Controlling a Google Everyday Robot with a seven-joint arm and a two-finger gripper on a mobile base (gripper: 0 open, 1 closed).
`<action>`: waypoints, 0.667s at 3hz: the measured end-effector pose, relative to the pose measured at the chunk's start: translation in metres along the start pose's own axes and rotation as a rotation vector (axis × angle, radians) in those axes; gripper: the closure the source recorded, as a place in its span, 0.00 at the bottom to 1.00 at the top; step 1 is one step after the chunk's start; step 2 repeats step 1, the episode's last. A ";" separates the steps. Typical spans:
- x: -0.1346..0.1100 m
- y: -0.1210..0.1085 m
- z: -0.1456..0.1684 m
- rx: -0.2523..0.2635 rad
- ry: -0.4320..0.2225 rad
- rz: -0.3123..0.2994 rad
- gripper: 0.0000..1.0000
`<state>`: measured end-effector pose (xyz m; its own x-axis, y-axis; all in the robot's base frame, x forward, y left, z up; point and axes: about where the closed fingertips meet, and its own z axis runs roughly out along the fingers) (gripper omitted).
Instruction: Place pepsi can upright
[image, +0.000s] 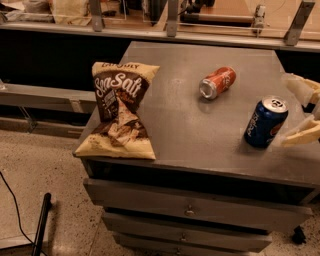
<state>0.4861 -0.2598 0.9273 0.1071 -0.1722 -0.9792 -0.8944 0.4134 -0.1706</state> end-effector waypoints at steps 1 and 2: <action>0.000 0.000 0.000 0.000 0.000 0.000 0.00; 0.000 0.000 0.000 0.000 0.000 0.000 0.00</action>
Offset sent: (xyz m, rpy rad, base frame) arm 0.0000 0.0000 0.0000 0.0000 0.0000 0.0000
